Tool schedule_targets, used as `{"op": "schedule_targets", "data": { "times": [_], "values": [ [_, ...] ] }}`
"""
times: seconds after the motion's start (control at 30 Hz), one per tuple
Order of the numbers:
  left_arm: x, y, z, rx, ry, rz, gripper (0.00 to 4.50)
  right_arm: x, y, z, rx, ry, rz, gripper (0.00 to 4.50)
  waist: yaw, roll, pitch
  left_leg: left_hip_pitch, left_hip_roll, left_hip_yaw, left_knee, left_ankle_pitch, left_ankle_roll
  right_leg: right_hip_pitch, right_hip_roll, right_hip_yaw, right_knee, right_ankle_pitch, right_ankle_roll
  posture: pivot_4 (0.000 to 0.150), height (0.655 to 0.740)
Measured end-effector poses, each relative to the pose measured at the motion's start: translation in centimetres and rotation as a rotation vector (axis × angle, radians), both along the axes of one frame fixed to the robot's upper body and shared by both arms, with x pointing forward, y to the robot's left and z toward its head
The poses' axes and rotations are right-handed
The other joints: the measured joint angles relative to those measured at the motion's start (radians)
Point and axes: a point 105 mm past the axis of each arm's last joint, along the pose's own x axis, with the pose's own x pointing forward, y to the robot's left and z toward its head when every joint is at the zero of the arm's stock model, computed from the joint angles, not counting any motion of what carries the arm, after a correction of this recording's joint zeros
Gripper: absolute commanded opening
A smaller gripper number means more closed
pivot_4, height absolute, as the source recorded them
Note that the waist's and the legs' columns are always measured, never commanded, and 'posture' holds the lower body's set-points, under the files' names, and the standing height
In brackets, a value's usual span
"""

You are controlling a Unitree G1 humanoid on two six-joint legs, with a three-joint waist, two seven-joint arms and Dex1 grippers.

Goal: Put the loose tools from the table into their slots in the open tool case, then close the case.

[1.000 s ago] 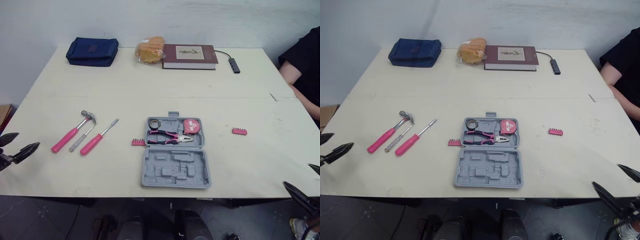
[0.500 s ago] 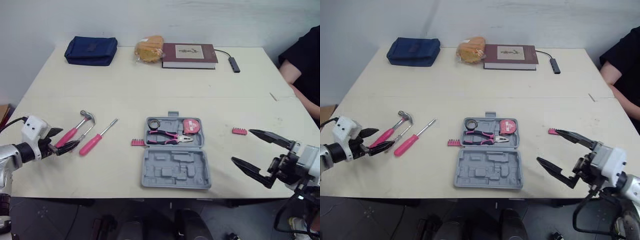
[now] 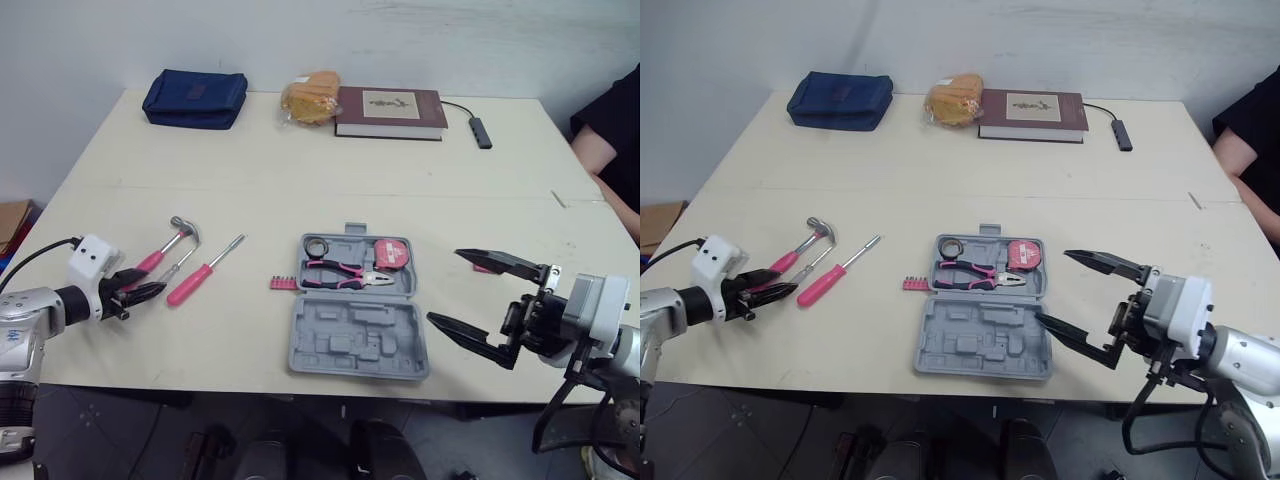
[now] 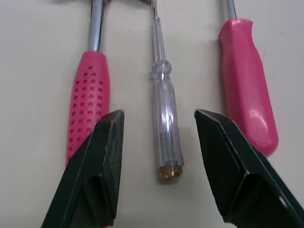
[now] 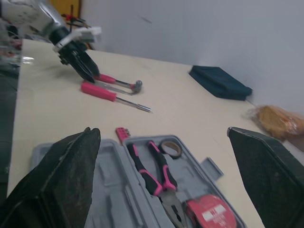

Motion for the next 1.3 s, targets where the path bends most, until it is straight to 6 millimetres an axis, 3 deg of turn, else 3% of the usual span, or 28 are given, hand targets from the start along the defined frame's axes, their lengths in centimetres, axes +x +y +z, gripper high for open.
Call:
{"op": "schedule_targets", "data": {
  "times": [0.13,0.47,0.63,0.97,1.03,1.13,1.23,1.3],
  "values": [
    [1.1,-0.7,0.1,0.017,0.002,0.014,2.33,-0.2,1.4,0.1,-0.027,0.004,0.078,4.50,0.000,0.000,0.000,-0.001,0.000,0.000,0.000,0.000,0.000,0.000,0.000,0.000,0.000,0.000,0.000,0.150,0.7400],
    [1.3,-1.1,-0.8,0.023,0.055,0.033,2.33,0.0,1.4,0.2,-0.024,-0.002,0.068,4.50,-0.001,-0.001,0.000,-0.001,0.000,0.000,0.000,0.000,0.000,0.000,0.000,-0.001,-0.001,0.000,0.000,0.150,0.7400],
    [1.4,-1.2,-1.0,0.036,0.064,0.027,0.07,0.0,1.4,0.2,-0.021,-0.003,0.061,4.50,-0.002,0.000,0.000,0.001,0.000,0.000,0.000,0.000,0.000,0.000,0.000,-0.001,0.001,0.000,0.000,0.150,0.7400],
    [1.4,-1.7,-0.4,0.038,0.007,-0.044,0.03,0.2,1.4,0.3,-0.016,-0.011,0.044,4.50,0.000,0.000,0.000,-0.002,0.000,-0.001,0.000,0.000,0.000,0.000,0.000,-0.001,-0.002,0.000,0.000,0.150,0.7400],
    [1.5,-1.9,0.3,0.029,-0.034,-0.067,0.03,0.2,1.4,0.3,-0.005,-0.012,0.039,4.50,0.000,0.000,0.000,-0.003,0.000,-0.001,0.000,0.000,0.000,0.000,0.000,-0.002,-0.003,0.000,0.000,0.150,0.7400],
    [2.1,-3.1,3.5,0.020,-0.177,-0.174,0.03,0.2,1.3,0.1,-0.003,-0.003,0.034,4.50,0.003,-0.001,0.000,-0.007,0.000,-0.003,0.001,0.000,0.000,-0.002,0.000,-0.005,-0.005,0.000,0.001,0.150,0.7400],
    [1.7,-6.0,7.7,0.037,-0.359,-0.385,0.03,0.1,1.0,-0.4,-0.016,0.033,0.031,4.50,0.006,0.000,0.000,-0.012,0.000,-0.005,0.003,0.000,0.000,-0.004,-0.001,-0.008,-0.007,0.001,0.002,0.150,0.7400],
    [0.9,-7.9,8.7,0.053,-0.396,-0.512,0.03,0.1,0.5,-1.1,-0.050,0.074,0.031,4.50,0.004,0.000,0.000,-0.012,-0.001,-0.004,0.004,0.000,0.001,-0.003,-0.001,-0.009,-0.006,0.001,0.002,0.150,0.7400]
  ]
}}
